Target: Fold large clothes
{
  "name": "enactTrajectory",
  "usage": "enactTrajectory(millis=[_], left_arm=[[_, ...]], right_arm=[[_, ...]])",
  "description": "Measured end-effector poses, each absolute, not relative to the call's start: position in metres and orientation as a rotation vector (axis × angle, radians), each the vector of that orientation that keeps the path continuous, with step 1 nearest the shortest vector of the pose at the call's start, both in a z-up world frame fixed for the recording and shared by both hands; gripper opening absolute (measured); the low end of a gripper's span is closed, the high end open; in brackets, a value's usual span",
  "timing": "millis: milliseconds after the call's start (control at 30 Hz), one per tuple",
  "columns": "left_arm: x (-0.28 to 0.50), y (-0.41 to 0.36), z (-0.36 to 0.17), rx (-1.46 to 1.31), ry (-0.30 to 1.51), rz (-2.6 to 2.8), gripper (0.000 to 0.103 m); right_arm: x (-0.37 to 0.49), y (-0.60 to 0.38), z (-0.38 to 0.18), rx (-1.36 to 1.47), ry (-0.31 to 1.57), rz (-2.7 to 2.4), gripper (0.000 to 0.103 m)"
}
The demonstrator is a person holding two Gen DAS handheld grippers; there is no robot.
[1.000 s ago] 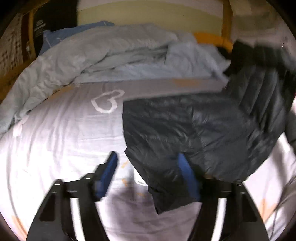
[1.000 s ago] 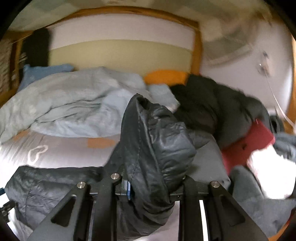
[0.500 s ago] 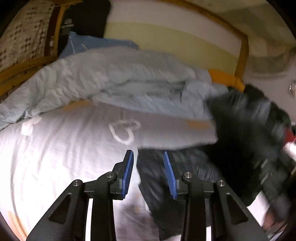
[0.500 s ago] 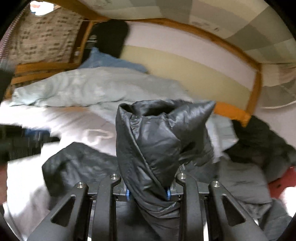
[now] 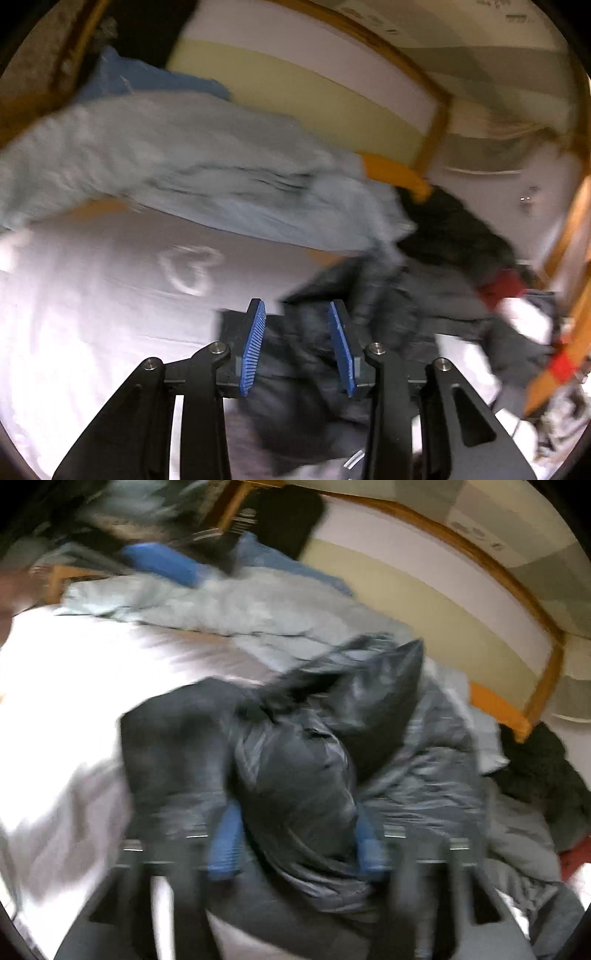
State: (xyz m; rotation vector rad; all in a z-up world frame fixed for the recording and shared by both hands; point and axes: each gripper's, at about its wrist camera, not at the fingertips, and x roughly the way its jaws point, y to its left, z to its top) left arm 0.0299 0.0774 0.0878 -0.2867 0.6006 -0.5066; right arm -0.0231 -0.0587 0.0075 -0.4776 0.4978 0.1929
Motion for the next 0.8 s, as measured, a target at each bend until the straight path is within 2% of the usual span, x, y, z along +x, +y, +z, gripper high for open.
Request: enactTrajectory(millis=[167, 400, 533, 733, 800], left_arm=[[0.025, 0.063, 0.085, -0.203, 0.575, -0.450, 0.041], [0.014, 0.053, 0.085, -0.191, 0.489, -0.452, 0.051], [0.013, 0.035, 0.081, -0.167, 0.516, -0.537, 0.077], [0.012, -0.001, 0.063, -0.064, 0.599, -0.613, 0.079], [0.021, -0.013, 0.048, 0.012, 0.721, -0.534, 0.079]], right_arm=[[-0.045, -0.059, 0.017, -0.471, 0.430, 0.233, 0.088], [-0.048, -0.131, 0.066, -0.176, 0.348, 0.097, 0.088], [-0.042, -0.195, 0.090, -0.001, 0.322, -0.029, 0.088], [-0.025, -0.269, 0.100, 0.187, 0.389, -0.136, 0.089], [-0.021, -0.279, 0.098, 0.225, 0.414, -0.139, 0.089]])
